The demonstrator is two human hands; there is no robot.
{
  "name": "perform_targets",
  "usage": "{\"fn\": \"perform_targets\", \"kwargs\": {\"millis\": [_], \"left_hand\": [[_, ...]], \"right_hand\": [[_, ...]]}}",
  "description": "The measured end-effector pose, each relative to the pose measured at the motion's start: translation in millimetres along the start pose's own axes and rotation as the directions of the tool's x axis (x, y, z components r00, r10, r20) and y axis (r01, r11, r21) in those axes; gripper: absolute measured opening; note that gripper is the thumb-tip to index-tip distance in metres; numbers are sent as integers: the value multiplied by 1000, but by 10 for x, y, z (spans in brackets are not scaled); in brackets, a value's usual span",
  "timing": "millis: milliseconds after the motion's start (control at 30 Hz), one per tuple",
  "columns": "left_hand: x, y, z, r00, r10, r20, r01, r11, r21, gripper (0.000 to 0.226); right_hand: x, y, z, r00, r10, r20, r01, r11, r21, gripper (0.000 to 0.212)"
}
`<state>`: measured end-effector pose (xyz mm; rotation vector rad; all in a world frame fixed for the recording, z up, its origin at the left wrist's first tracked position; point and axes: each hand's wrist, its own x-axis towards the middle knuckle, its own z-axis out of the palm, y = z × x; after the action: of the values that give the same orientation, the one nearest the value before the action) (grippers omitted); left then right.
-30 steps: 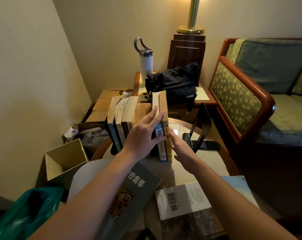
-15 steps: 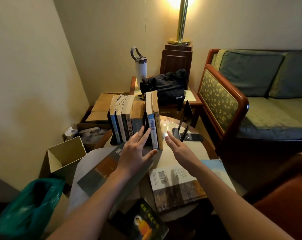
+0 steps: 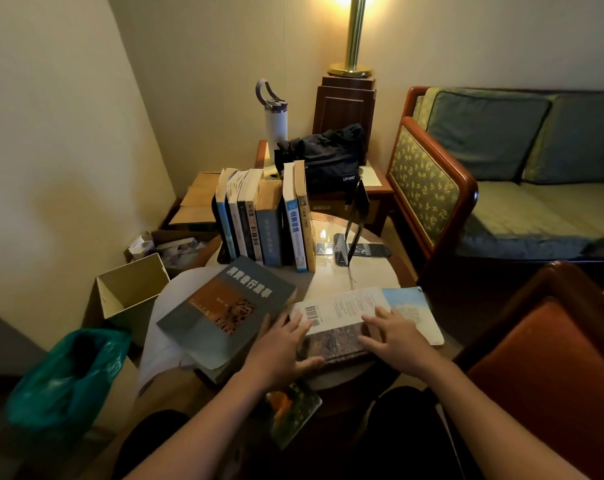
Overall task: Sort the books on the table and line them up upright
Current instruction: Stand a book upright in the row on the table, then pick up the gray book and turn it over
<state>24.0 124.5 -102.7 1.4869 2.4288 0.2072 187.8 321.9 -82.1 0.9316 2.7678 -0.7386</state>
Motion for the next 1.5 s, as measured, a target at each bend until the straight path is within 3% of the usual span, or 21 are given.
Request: {"fn": "perform_targets", "kwargs": {"millis": [133, 267, 467, 567, 633, 733, 900, 1033, 1200, 1300, 1400, 1500], "left_hand": [[2, 185, 168, 992, 24, 123, -43, 987, 156, 107], [14, 233, 208, 997, -15, 77, 1, 982, 187, 98], [88, 158, 183, 990, -21, 137, -3, 985, 175, 96], [88, 118, 124, 989, 55, 139, -79, 982, 172, 92], [57, 53, 56, 989, 123, 83, -136, 976, 170, 90], [-42, -148, -74, 989, 122, -79, -108, 982, 156, 88], [-150, -576, -277, 968, -99, -230, 118, 990, 73, 85], [-183, -1073, -361, 905, -413, -102, 416, 909, 6, 92], [-171, -1491, -470, 785, -619, 26, 617, 777, -125, 126], [-86, -1618, -557, 765, -638, 89, 638, 730, -247, 137], [-4, -1668, -656, 790, -605, 102, 608, 752, -254, 116], [58, -1711, -688, 789, -604, 115, 610, 746, -268, 111]], "right_hand": [[-58, 143, 117, 998, -22, 56, 27, 996, -87, 76], [-47, 226, 165, 998, -57, 35, 59, 996, -60, 76], [31, 295, 213, 997, -69, 36, 74, 986, -147, 74], [71, 302, 184, 996, -76, 36, 81, 982, -170, 74], [95, 278, 148, 997, -66, 40, 72, 982, -177, 76], [135, 144, 144, 998, -56, 20, 59, 977, -205, 78], [256, -351, 338, 989, -149, 21, 150, 974, -170, 76], [338, -806, 533, 969, -229, 87, 239, 961, -136, 76], [334, -1277, 662, 952, -283, 120, 283, 959, 21, 76], [347, -1473, 747, 967, -205, 154, 171, 963, 209, 83], [406, -1555, 824, 974, -136, 179, 82, 956, 281, 86], [448, -1567, 879, 980, -116, 162, 61, 948, 312, 84]]}}
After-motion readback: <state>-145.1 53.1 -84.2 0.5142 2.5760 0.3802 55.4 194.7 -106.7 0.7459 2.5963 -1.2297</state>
